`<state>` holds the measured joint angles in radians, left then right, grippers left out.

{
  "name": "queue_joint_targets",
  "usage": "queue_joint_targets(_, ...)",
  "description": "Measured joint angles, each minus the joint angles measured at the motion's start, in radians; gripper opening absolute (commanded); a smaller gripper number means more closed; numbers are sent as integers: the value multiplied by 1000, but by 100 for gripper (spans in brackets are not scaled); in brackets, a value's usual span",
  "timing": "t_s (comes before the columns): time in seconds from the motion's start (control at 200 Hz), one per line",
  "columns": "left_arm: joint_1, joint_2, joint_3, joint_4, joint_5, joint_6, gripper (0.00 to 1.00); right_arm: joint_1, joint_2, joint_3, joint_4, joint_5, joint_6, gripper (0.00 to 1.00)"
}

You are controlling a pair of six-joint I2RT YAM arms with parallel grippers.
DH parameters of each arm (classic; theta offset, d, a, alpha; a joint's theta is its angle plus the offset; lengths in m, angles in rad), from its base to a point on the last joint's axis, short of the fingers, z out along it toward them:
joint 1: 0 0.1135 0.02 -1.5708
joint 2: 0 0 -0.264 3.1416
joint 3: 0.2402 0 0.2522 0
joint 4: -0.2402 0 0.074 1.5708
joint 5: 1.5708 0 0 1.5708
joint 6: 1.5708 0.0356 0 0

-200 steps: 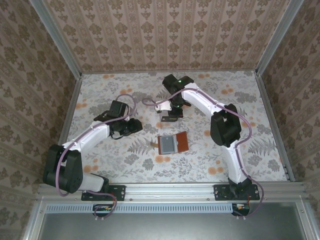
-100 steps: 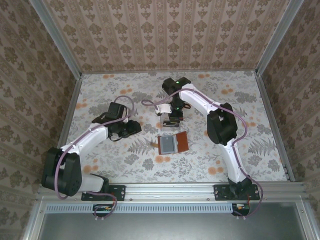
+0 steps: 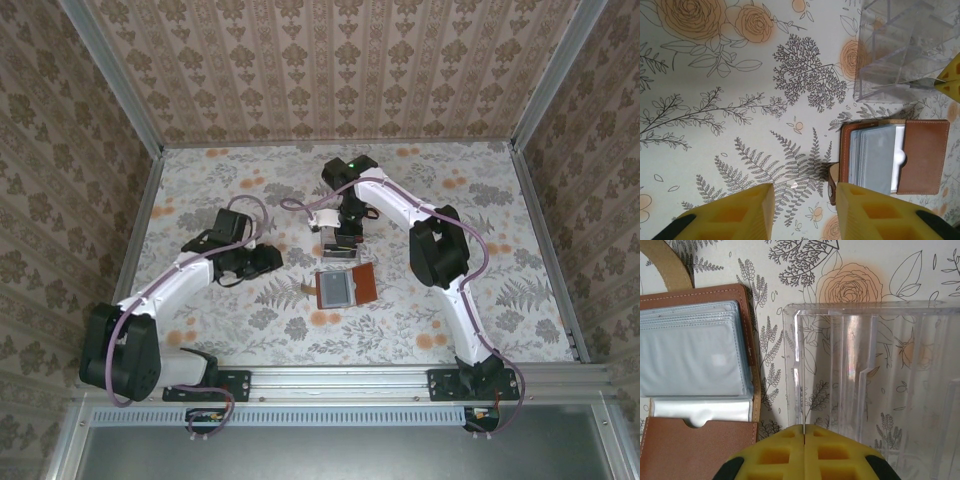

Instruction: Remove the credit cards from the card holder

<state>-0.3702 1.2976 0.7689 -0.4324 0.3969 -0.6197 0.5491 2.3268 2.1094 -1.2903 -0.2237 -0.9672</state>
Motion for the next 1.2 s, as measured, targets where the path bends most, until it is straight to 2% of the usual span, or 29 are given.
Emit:
queue_joint_targets(0.615, 0, -17, -15, 14, 30, -2, 38, -10, 2, 5, 67, 14, 30, 18)
queue_joint_targets(0.865, -10, -18, 6, 11, 34, -16, 38, -12, -54, -38, 128, 34, 45, 21)
queue_joint_targets(1.035, -67, -4, 55, 10, 34, -16, 37, -14, -124, -100, 180, 37, 87, 22)
queue_joint_targets(1.195, -154, 79, 113, 15, 32, -24, 35, -15, -247, -265, 317, 39, 221, 27)
